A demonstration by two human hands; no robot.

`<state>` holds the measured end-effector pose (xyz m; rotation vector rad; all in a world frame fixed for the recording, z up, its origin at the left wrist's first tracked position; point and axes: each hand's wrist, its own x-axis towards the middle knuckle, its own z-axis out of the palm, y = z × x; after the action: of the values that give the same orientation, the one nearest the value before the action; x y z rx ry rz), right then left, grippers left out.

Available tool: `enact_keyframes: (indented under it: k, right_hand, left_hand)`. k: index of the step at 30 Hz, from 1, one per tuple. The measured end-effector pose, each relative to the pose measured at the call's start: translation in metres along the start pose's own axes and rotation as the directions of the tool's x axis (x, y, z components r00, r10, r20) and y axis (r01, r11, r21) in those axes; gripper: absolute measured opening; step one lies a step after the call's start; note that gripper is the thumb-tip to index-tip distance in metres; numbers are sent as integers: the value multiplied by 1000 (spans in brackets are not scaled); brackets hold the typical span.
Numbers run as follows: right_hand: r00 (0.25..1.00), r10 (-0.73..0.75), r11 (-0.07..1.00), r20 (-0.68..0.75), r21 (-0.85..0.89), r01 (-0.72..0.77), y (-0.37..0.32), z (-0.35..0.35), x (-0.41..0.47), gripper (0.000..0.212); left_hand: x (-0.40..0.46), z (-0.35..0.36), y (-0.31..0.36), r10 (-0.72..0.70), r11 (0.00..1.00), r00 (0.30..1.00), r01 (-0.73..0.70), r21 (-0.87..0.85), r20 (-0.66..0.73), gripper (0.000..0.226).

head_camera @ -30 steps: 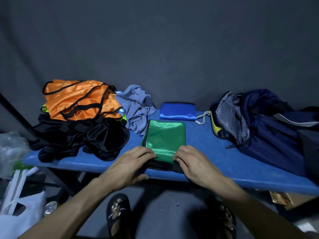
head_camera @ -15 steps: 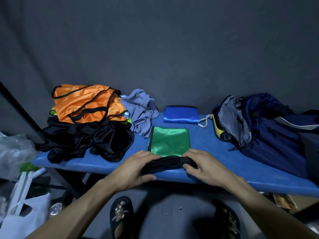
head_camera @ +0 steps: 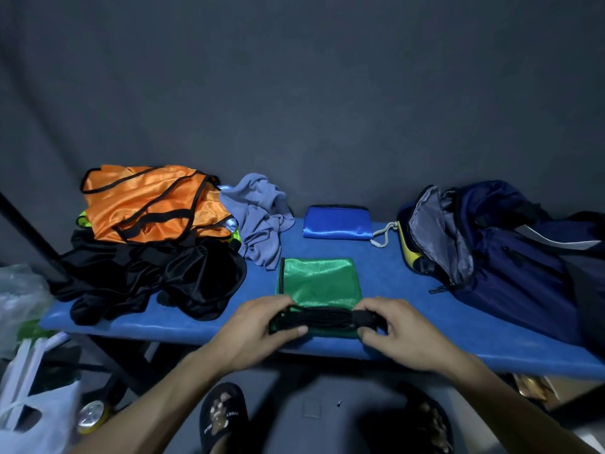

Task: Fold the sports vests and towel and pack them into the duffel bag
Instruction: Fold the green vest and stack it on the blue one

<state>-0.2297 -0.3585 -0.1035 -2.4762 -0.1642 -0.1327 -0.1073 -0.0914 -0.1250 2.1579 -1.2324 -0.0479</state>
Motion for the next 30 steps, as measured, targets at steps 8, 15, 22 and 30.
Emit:
enact_keyframes:
  k: [8,15,22,30]
  right_hand:
    - [945,307,849,115,414,-327,13,-17,63,11]
    - [901,390,830,191,351,-434,32,-17,104,29]
    - [970,241,971,27,-4,-241,46,-14,115,43]
    - [965,261,948,-31,-179,-263,35,-10,119,25]
  left_hand:
    - [60,-3,-20,-369,885,929,345,-312,-18,46]
    - [91,-2,-39,-520,815,852,518,-259,67,56]
    - [100,2,-49,-581,734,805,583,-350,121,49]
    - [98,-11,-52,-461,821,886,445,-357,44,22]
